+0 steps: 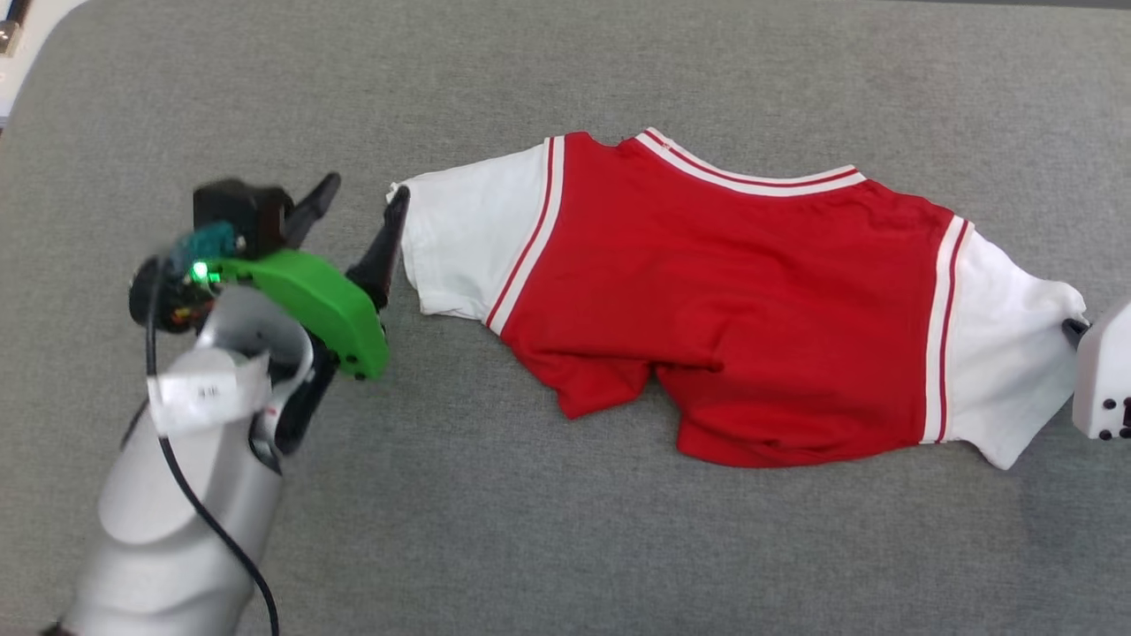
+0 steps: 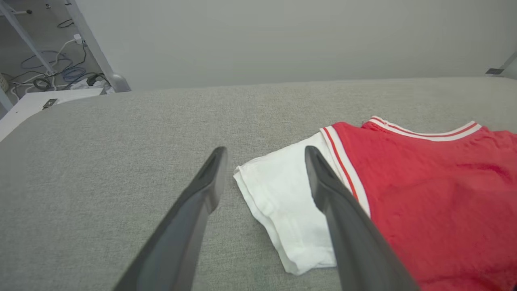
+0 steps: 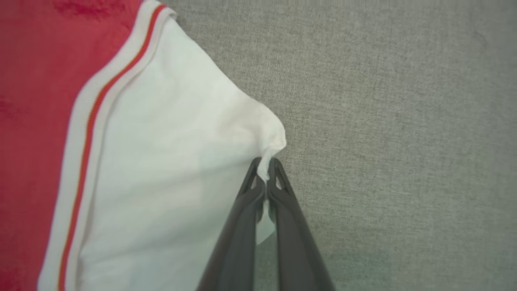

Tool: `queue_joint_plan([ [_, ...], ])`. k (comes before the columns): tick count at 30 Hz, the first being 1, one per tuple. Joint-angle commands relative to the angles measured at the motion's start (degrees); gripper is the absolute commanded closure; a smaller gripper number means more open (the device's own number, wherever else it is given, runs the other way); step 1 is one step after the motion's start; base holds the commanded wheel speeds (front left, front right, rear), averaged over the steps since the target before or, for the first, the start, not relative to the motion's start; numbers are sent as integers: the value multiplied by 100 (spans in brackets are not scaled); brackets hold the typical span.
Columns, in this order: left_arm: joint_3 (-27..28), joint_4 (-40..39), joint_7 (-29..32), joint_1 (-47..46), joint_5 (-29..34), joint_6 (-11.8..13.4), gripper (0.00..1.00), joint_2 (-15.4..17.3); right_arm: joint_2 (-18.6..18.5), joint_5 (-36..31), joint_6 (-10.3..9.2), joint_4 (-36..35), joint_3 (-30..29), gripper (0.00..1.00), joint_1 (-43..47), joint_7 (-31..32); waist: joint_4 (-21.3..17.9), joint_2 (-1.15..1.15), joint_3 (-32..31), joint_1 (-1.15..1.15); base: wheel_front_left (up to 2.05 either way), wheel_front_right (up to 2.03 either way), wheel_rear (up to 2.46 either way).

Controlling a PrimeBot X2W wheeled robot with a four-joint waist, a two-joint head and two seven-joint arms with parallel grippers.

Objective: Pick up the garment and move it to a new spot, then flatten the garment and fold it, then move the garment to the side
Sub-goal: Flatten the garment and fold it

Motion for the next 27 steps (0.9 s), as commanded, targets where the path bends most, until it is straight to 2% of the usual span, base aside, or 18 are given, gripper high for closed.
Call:
queue_joint_plan([
  [1, -120, 52, 363, -364, -218, -37, 0, 149, 27, 37, -4, -79, 41, 100, -109, -42, -166, 0, 148, -1, 0, 0, 0],
  [7, -889, 363, 2420, -1664, -1115, -39, 0, 964, 106, 102, -4, -395, 259, 100, -336, -28, -479, 0, 410, -1, 0, 0, 0],
  [10, -1196, 585, 3383, -2118, -1596, -39, 0, 1210, 151, 127, -4, -525, 377, 100, -439, -30, -611, 0, 537, -1, 0, 0, 0],
  [13, -1423, 812, 4100, -2438, -1837, -40, 0, 1441, 209, 139, -4, -625, 503, 100, -531, -45, -734, 0, 668, -1, 0, 0, 0],
  [17, -1578, 1101, 4454, -2661, -1970, -40, 0, 1626, 267, 151, -4, -707, 632, 100, -617, -72, -859, 0, 807, -1, 0, 0, 0],
  [27, -1753, 1877, 4243, -2797, -1868, -18, 0, 1683, 300, 232, -4, -777, 735, 100, -679, -138, -988, 0, 995, -1, 0, 0, 0],
])
